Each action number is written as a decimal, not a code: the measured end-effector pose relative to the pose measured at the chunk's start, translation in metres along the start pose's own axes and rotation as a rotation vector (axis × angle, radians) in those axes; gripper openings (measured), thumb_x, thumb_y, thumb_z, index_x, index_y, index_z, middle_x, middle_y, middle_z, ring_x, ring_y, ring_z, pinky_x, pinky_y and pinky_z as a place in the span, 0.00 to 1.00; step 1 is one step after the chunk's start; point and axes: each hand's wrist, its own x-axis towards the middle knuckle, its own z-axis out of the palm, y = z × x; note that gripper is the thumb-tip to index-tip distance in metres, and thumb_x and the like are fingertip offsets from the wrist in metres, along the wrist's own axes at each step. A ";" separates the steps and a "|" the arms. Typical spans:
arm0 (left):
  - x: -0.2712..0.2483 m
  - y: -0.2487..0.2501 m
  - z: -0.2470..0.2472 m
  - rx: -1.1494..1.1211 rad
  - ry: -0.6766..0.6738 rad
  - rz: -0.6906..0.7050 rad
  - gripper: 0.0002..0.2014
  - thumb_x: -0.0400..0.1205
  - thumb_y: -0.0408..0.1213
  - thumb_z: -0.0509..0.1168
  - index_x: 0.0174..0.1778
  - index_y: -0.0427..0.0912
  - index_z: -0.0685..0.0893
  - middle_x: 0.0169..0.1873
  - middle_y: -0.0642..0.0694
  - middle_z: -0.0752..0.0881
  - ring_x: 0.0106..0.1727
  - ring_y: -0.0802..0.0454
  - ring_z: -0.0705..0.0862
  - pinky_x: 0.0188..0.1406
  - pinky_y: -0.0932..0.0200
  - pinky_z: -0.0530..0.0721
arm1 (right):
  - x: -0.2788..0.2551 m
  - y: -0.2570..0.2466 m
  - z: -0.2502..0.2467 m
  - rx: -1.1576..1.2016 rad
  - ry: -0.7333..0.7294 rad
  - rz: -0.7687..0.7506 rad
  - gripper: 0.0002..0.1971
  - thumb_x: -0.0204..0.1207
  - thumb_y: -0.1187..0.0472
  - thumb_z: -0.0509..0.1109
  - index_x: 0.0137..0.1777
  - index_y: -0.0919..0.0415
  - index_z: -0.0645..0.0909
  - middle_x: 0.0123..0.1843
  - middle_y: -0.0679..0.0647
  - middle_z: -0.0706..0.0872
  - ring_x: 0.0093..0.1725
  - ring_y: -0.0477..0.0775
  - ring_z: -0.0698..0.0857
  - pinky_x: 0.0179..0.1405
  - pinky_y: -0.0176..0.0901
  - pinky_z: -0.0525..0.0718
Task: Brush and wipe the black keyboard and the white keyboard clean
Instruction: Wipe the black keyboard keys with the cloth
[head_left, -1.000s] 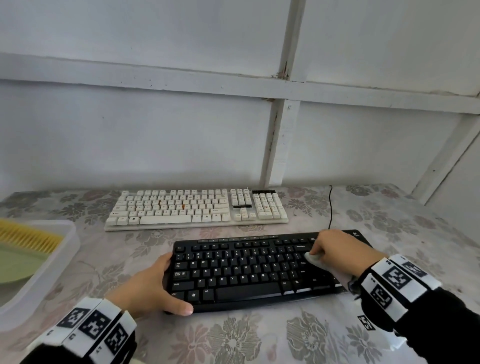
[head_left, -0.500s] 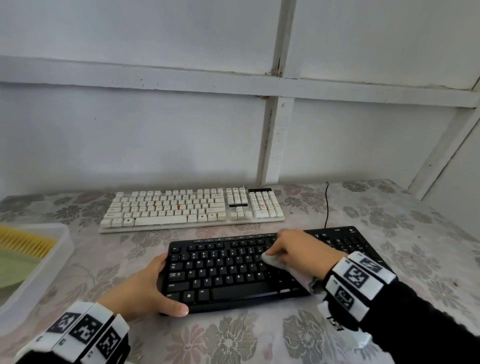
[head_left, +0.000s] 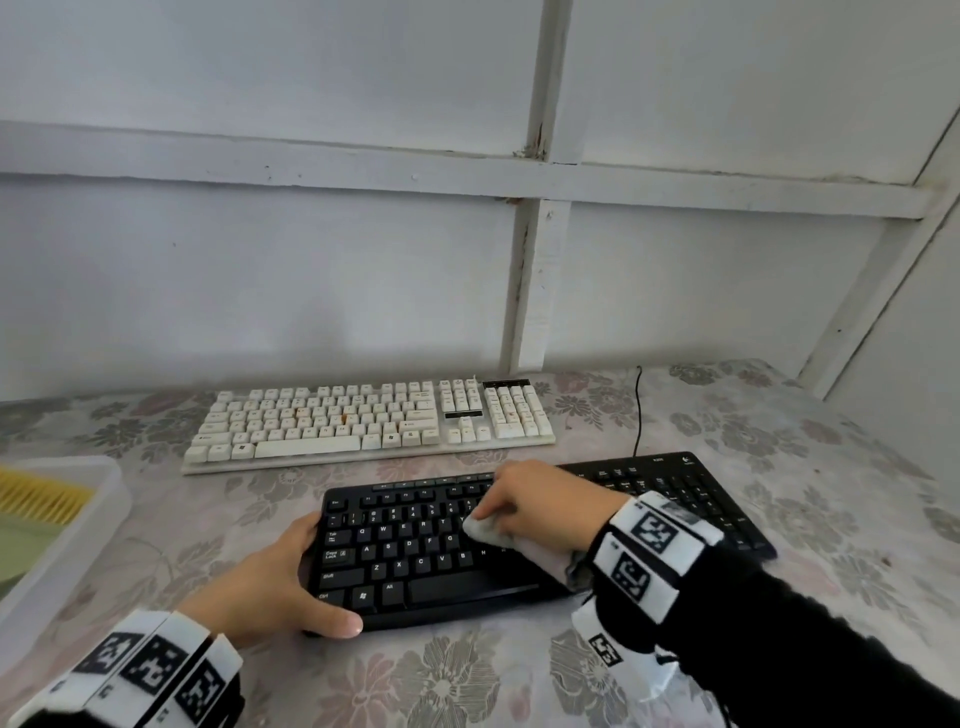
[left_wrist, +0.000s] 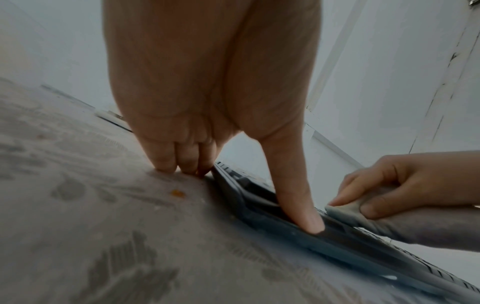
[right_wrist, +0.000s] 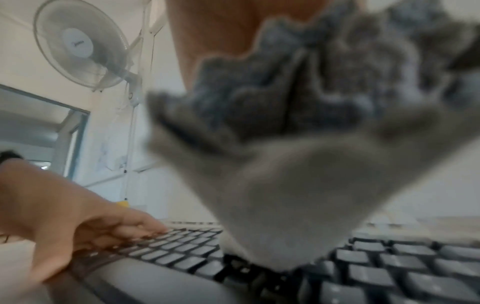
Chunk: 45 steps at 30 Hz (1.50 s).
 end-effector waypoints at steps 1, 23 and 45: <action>0.000 0.000 0.000 -0.001 -0.001 0.000 0.74 0.33 0.53 0.86 0.79 0.54 0.58 0.57 0.69 0.76 0.62 0.58 0.79 0.70 0.51 0.75 | 0.001 0.000 0.002 -0.020 0.004 -0.004 0.15 0.81 0.62 0.63 0.65 0.57 0.83 0.44 0.38 0.75 0.50 0.43 0.78 0.55 0.29 0.68; 0.011 -0.015 -0.002 -0.032 0.000 0.025 0.72 0.39 0.48 0.89 0.79 0.53 0.57 0.67 0.62 0.75 0.67 0.54 0.78 0.72 0.47 0.74 | -0.050 0.121 -0.001 -0.225 0.160 0.328 0.13 0.78 0.60 0.63 0.54 0.67 0.85 0.45 0.63 0.81 0.51 0.66 0.81 0.32 0.35 0.63; 0.014 -0.016 -0.002 -0.048 0.002 0.024 0.71 0.37 0.47 0.89 0.77 0.54 0.59 0.65 0.59 0.79 0.65 0.52 0.81 0.71 0.46 0.76 | -0.052 0.115 -0.018 -0.077 0.130 0.302 0.09 0.77 0.61 0.68 0.49 0.62 0.89 0.35 0.51 0.80 0.35 0.44 0.79 0.32 0.22 0.70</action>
